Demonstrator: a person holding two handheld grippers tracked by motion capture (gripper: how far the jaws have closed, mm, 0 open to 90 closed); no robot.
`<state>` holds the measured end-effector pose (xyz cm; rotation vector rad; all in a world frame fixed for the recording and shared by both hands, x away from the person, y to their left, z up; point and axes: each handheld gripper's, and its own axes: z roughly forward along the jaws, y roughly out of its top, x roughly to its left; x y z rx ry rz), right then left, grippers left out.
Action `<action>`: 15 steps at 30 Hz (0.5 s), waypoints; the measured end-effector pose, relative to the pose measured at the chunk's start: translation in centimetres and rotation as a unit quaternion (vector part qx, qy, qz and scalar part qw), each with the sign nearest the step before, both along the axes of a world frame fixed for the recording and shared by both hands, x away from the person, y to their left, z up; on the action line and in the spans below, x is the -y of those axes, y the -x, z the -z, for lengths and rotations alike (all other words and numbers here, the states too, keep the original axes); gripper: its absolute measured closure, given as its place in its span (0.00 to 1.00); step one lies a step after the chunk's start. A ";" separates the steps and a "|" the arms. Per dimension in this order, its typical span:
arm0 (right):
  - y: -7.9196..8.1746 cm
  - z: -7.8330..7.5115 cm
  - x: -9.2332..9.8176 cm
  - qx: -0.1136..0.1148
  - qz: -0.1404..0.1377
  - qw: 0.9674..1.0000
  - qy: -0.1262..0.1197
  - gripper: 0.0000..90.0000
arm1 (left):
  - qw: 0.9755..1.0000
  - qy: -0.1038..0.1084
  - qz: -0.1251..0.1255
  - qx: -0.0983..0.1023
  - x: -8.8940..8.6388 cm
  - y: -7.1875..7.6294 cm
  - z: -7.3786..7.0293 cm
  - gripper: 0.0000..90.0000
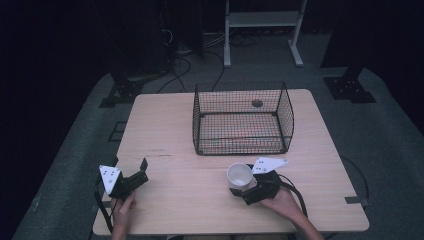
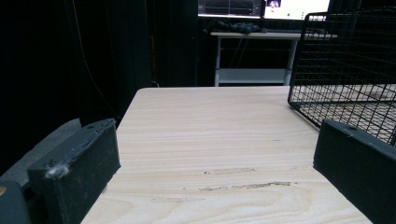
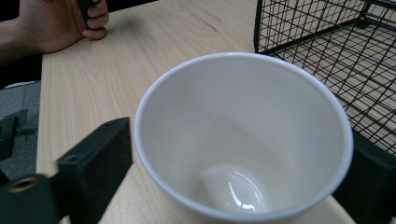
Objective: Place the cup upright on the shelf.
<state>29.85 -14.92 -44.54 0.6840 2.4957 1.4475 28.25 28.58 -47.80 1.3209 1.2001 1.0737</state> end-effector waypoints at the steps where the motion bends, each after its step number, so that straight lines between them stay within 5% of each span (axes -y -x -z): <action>1: 0.0 -0.1 0.1 0.000 -0.002 1.000 -0.003 0.15 | 1.000 0.000 0.000 0.000 0.0 0.0 0.0 0.00; 15: -0.2 -0.7 0.4 -0.004 -0.005 1.000 -0.006 0.22 | 1.000 0.000 0.000 0.000 0.0 0.0 0.0 0.00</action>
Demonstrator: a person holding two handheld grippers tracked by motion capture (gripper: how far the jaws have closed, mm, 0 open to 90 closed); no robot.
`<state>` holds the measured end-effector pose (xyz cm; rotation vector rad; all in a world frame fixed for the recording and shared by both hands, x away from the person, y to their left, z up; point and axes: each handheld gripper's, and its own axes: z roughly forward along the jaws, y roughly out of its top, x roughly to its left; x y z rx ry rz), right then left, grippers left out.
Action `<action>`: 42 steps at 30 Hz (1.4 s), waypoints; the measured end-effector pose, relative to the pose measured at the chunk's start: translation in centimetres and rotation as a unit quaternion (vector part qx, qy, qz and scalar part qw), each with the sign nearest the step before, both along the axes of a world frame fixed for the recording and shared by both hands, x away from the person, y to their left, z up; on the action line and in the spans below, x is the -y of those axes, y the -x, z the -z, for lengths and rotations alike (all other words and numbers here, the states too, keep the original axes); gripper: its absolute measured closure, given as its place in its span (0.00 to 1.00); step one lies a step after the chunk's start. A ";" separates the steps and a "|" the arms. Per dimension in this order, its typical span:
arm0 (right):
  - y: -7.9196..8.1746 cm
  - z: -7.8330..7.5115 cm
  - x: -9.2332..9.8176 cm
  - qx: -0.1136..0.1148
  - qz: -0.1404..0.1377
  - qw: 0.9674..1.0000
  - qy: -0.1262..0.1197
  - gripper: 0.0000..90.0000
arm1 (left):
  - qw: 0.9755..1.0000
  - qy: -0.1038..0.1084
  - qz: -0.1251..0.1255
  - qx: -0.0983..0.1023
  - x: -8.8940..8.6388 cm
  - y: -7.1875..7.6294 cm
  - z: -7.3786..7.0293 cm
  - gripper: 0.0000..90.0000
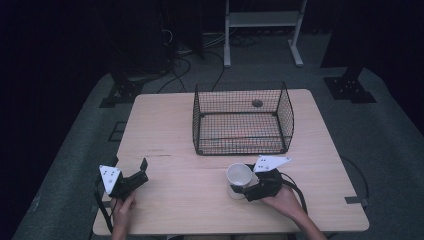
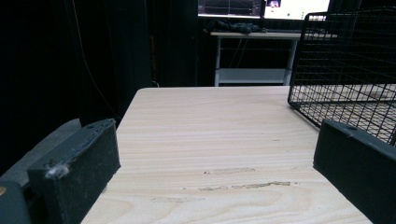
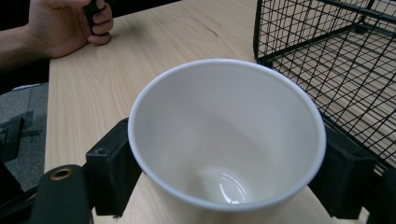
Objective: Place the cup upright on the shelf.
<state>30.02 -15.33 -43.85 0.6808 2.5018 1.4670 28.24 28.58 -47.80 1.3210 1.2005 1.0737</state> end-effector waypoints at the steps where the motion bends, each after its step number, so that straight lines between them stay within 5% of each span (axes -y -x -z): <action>1: 0.0 -0.1 0.0 -0.002 -0.001 1.000 -0.001 0.22 | 1.000 0.000 0.000 0.000 0.0 0.0 0.0 0.00; 10: -0.6 -1.6 0.6 -0.012 -0.010 1.000 -0.019 0.22 | 1.000 0.000 0.000 0.000 0.0 0.0 0.0 0.00; 42: -2.6 -6.1 0.8 -0.007 -0.031 0.999 -0.010 0.22 | 1.000 0.001 0.000 0.000 0.0 0.0 0.0 0.00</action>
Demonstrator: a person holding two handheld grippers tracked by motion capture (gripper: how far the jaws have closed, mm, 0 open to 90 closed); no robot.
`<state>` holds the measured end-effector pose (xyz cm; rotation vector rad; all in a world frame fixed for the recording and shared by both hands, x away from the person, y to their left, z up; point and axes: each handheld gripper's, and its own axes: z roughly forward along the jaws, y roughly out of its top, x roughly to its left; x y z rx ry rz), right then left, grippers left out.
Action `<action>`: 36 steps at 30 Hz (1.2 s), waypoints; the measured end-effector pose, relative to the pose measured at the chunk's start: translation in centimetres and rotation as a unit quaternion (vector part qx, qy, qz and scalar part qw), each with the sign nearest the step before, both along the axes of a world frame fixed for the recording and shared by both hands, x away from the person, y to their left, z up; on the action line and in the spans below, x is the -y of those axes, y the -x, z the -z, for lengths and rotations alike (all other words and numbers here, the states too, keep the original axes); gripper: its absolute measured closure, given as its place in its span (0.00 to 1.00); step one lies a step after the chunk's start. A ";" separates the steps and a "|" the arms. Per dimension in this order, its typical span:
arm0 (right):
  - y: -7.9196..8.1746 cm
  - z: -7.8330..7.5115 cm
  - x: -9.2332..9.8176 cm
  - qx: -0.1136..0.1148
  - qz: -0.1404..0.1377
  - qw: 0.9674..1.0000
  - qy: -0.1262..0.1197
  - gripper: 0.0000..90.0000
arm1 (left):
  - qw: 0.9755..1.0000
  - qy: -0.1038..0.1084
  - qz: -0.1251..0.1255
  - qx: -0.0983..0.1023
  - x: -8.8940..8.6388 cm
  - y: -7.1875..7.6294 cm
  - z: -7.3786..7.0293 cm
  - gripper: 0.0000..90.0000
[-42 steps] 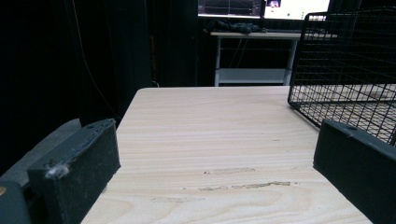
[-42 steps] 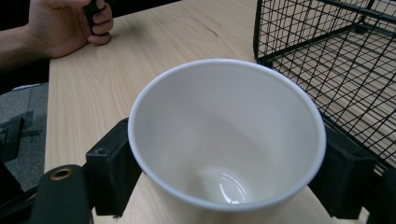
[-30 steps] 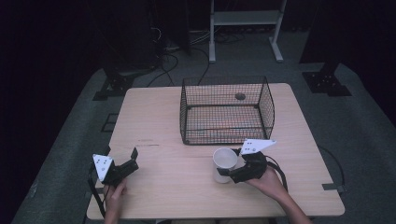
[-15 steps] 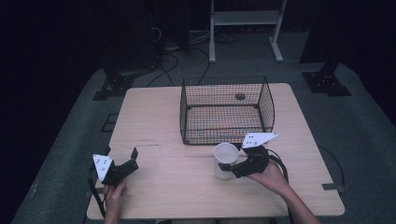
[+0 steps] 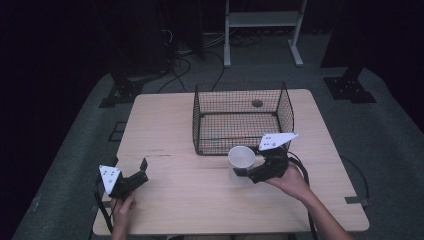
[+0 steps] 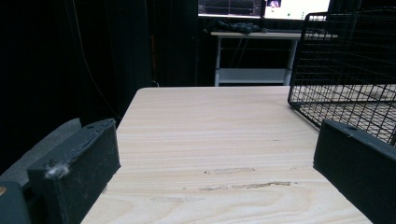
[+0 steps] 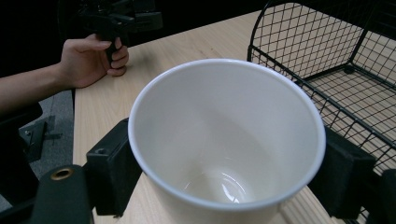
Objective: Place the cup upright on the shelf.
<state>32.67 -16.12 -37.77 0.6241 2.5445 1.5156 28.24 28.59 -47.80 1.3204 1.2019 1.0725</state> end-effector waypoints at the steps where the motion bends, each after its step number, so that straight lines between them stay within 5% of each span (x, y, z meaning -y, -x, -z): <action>1: 0.0 0.0 0.0 0.000 0.000 1.000 0.000 0.22 | 1.000 0.000 0.000 0.000 0.0 0.0 0.0 0.00; 36: -4.0 -4.4 -0.5 0.002 -0.011 1.000 -0.012 0.22 | 1.000 0.004 0.000 0.001 0.0 0.0 0.0 0.00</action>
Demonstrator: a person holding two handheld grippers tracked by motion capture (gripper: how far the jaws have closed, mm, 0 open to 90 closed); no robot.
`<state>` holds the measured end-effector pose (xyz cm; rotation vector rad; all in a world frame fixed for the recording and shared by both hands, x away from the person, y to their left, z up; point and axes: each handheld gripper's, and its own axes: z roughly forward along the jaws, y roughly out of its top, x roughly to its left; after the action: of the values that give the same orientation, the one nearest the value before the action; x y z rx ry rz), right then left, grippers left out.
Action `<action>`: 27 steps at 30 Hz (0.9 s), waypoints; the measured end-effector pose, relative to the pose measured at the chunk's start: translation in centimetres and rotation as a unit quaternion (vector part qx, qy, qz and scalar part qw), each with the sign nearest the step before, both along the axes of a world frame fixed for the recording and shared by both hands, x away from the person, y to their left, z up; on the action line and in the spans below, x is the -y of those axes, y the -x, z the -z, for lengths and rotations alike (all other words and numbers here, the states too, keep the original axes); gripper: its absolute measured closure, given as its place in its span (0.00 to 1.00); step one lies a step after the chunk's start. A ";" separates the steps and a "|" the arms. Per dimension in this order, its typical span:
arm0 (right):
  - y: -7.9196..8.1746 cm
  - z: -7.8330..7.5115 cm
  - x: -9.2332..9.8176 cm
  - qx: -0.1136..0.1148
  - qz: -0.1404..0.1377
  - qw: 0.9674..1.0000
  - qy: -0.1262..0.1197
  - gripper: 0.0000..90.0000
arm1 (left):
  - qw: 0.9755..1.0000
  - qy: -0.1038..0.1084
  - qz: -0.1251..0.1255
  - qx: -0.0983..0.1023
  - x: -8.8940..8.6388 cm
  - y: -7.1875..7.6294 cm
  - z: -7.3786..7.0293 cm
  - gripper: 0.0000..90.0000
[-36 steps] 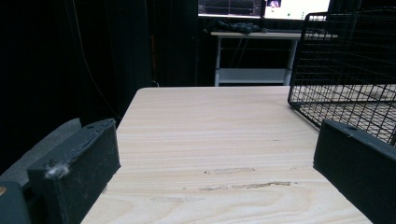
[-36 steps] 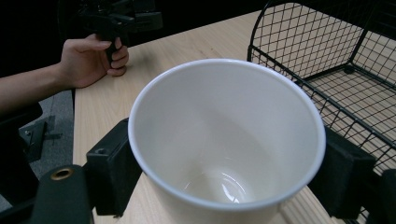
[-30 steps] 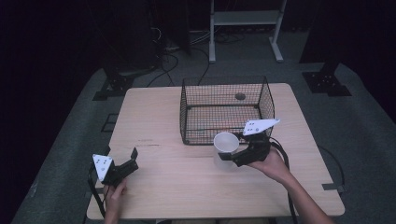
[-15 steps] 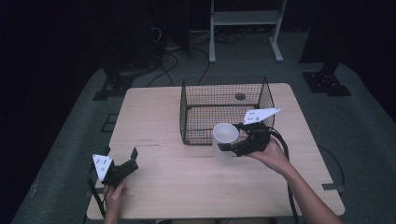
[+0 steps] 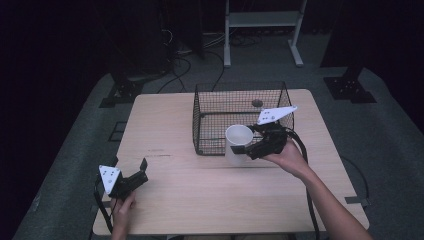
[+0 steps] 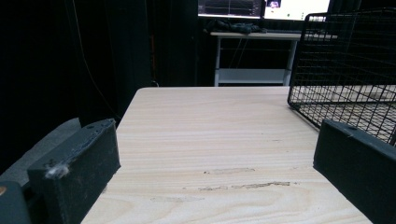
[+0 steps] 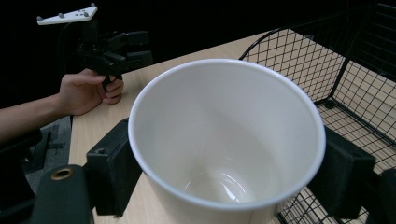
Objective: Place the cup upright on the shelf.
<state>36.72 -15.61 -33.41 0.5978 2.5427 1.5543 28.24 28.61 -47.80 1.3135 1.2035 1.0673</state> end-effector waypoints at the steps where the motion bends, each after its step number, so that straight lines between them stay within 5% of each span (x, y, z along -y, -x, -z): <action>1: 0.0 0.0 0.0 0.000 0.000 1.000 0.000 0.22 | 1.000 0.000 0.000 0.000 0.0 0.0 0.0 0.00; 27: -2.5 -1.8 -0.9 0.006 0.001 1.000 0.008 0.22 | 1.000 0.002 0.001 0.000 0.0 0.0 0.0 0.00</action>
<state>39.22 -14.73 -31.61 0.5863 2.5428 1.5318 28.27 28.64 -47.80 1.3114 1.2032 1.0641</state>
